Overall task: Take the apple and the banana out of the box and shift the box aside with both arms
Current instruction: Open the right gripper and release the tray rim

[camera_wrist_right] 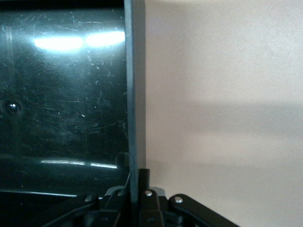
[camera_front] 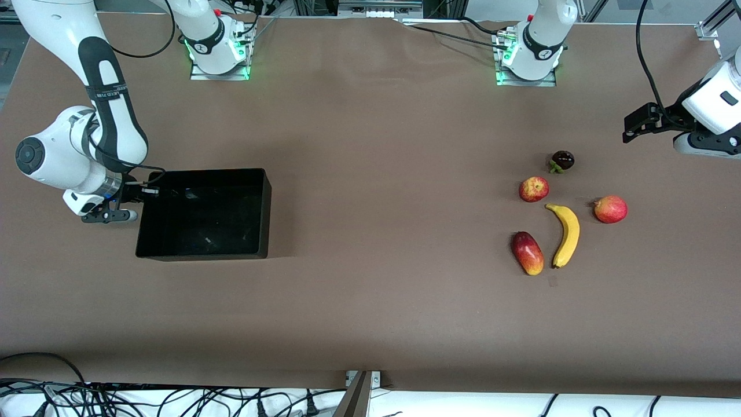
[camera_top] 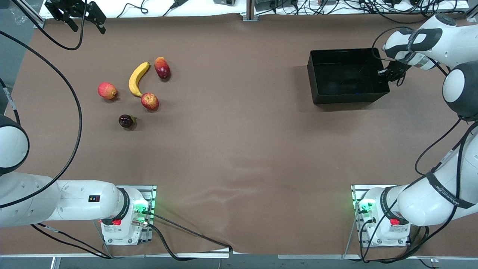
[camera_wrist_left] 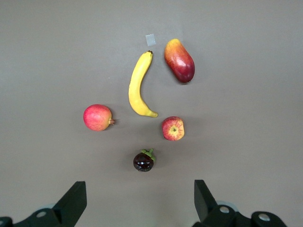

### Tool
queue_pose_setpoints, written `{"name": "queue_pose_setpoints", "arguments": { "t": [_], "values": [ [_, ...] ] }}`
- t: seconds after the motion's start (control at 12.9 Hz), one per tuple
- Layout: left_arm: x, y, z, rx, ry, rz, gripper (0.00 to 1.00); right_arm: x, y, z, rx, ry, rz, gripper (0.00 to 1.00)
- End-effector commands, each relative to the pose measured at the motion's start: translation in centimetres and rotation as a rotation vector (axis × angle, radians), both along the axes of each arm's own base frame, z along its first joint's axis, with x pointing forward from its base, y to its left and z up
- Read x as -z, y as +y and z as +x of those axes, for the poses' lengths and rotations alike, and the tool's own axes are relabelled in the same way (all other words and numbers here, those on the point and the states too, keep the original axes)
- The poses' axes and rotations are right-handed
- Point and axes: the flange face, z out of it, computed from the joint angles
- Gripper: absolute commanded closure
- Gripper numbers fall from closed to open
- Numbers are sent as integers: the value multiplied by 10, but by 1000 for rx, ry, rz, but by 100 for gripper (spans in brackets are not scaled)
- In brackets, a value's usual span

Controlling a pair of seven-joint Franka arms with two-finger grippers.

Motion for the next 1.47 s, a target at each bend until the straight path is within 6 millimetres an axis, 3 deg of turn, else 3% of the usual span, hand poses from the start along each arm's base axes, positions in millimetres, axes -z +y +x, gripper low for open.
{"name": "queue_pose_setpoints", "arguments": {
  "t": [0.0,0.08,0.39,0.62,0.93,1.4],
  "values": [
    [-4,0,1,-4,1,-3,0,0,6,13,-6,-44,8,27],
    [-4,0,2,-4,2,-3,0,-14,9,22,-16,-60,18,0],
    [-4,1,2,-7,2,-3,0,-104,38,72,-71,-9,63,0],
    [-4,1,2,-7,2,-3,0,-166,75,94,-73,6,19,0],
    [-4,2,1,-9,4,-3,0,-241,123,77,-22,10,5,0],
    [-4,2,1,-9,4,-3,0,-315,130,26,-76,-11,-5,0]
  ]
}}
